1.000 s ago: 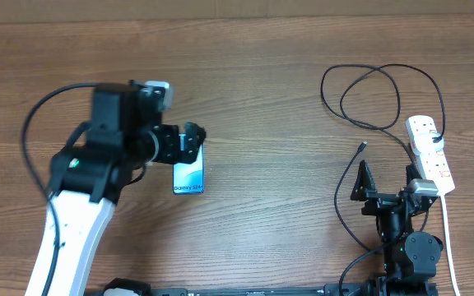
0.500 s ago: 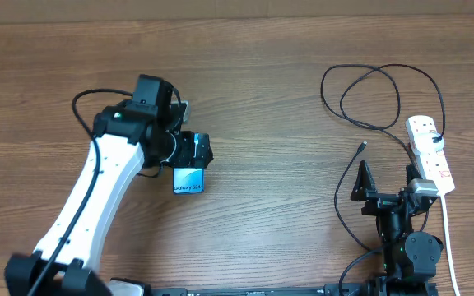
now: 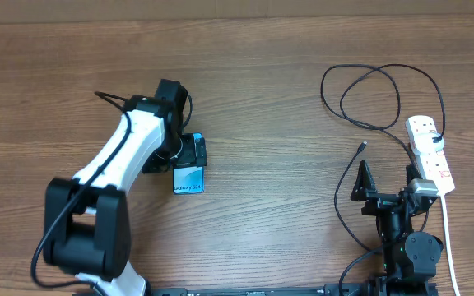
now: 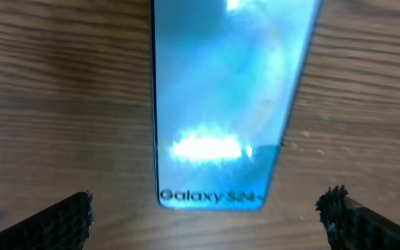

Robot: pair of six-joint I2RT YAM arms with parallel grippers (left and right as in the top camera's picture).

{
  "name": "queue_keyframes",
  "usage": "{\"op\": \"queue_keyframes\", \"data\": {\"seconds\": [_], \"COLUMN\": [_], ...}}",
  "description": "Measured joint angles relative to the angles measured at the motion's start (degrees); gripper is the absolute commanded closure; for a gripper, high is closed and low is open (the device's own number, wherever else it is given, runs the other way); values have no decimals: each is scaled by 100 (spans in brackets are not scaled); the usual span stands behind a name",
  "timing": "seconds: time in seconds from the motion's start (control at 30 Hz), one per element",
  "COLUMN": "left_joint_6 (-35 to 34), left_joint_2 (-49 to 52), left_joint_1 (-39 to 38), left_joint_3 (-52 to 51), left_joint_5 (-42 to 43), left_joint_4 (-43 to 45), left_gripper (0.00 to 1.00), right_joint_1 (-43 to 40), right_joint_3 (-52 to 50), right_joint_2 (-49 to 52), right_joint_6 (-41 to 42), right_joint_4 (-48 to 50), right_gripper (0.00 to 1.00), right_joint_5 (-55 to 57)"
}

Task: Plug charger to phone and switch on socket
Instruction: 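Move the left gripper over the blue phone on the table, then lower the left gripper and grasp the phone's top edge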

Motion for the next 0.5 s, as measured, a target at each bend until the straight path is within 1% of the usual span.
{"op": "queue_keyframes", "data": {"seconds": [0.23,0.5], "left_joint_6": [-68,-70], "left_joint_2": [553,577], "left_joint_1": [0,0], "left_joint_3": [0,0], "left_joint_5": [-24,-26], "left_joint_4": [184,431], "left_gripper": [0,0], "right_joint_1": [0,0], "right_joint_3": [0,0], "right_joint_2": [0,0], "right_joint_6": [-2,-2], "right_joint_4": [0,0], "right_gripper": [0,0], "right_joint_5": [0,-2]}}
